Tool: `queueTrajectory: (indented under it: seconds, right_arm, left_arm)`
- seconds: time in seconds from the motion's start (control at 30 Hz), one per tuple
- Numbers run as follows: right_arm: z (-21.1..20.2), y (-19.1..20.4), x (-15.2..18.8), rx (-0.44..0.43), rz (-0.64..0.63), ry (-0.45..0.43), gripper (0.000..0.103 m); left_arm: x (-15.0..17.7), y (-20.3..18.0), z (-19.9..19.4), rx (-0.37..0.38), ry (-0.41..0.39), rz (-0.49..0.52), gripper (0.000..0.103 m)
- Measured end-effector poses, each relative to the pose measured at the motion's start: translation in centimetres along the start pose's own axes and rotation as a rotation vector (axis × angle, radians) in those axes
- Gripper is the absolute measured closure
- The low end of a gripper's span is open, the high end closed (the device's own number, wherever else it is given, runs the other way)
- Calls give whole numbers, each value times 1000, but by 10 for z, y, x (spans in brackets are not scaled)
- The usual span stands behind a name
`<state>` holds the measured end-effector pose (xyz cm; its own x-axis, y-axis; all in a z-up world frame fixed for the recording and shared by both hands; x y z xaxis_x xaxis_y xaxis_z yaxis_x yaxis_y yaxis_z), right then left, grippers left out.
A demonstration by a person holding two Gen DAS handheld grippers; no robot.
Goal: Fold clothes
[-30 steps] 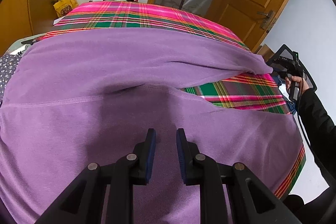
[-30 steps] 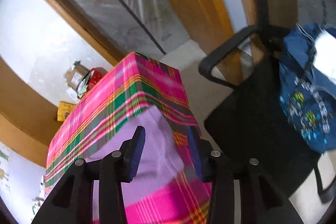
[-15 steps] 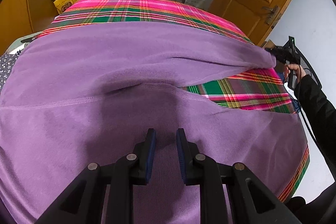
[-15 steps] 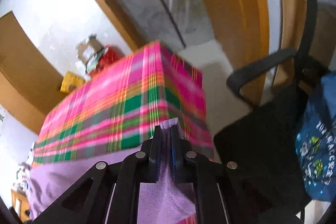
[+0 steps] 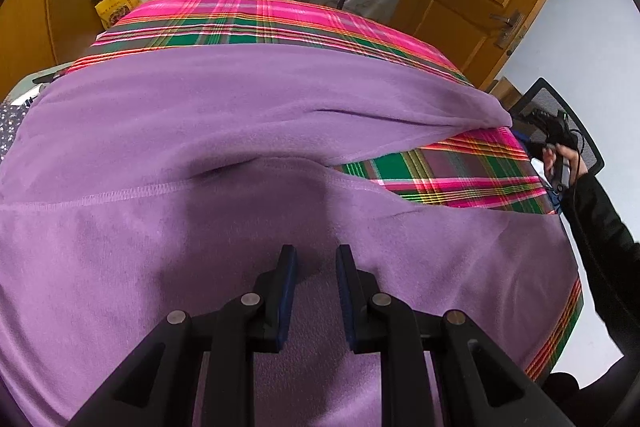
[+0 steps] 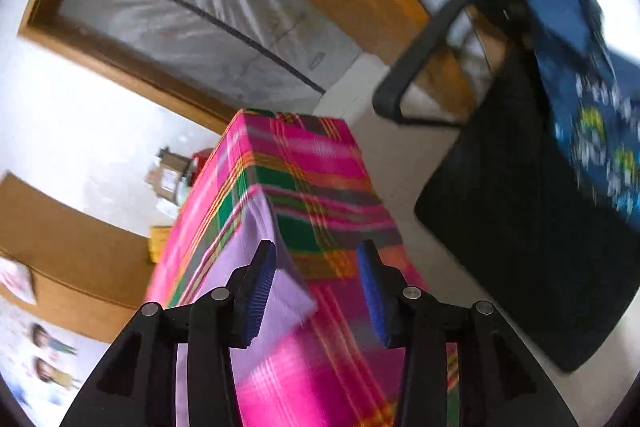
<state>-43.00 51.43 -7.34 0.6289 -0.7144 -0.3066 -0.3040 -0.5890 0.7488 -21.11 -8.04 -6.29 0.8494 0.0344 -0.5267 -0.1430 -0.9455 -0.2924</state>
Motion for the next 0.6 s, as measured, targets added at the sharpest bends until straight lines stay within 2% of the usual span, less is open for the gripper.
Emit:
queueTrajectory:
  seconds: [0.1, 0.2, 0.23, 0.27, 0.3, 0.37, 0.53, 0.6]
  right_arm:
    - [3, -1, 16, -71, 21, 51, 57]
    - [14, 11, 26, -79, -17, 95, 58]
    - [16, 14, 28, -74, -26, 94, 62]
    - [18, 18, 28, -62, -39, 88, 79]
    - [18, 21, 28, -45, -56, 77, 88]
    - [15, 27, 28, -26, -86, 49, 95]
    - [-20, 52, 27, -50, -164, -71, 97]
    - [-24, 56, 27, -18, -182, -76, 97]
  left_arm:
    - [1, -3, -2, 5, -2, 8, 83]
    - [2, -6, -6, 7, -8, 15, 83]
    - [2, -6, -8, 7, -12, 15, 83]
    - [3, -6, -10, 6, -15, 16, 83]
    - [3, -5, -11, 4, -19, 15, 83]
    - [4, -3, -15, -4, -25, 9, 83]
    - [4, 1, -19, -22, -30, -3, 83]
    - [3, 2, -20, -23, -35, -4, 83]
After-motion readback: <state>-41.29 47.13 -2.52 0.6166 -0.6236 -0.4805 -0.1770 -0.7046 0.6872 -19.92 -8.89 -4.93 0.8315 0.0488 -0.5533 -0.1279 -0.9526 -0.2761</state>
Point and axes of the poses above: each gripper's, at about its wrist camera, not at the fingertips, and z roughly the way its jaws point, y to its left, x to its underside, the point moved 3 cm from there along z, roughly the way its jaws point, and after that the axes turned 1 degree about y, right-handed, at the moved point
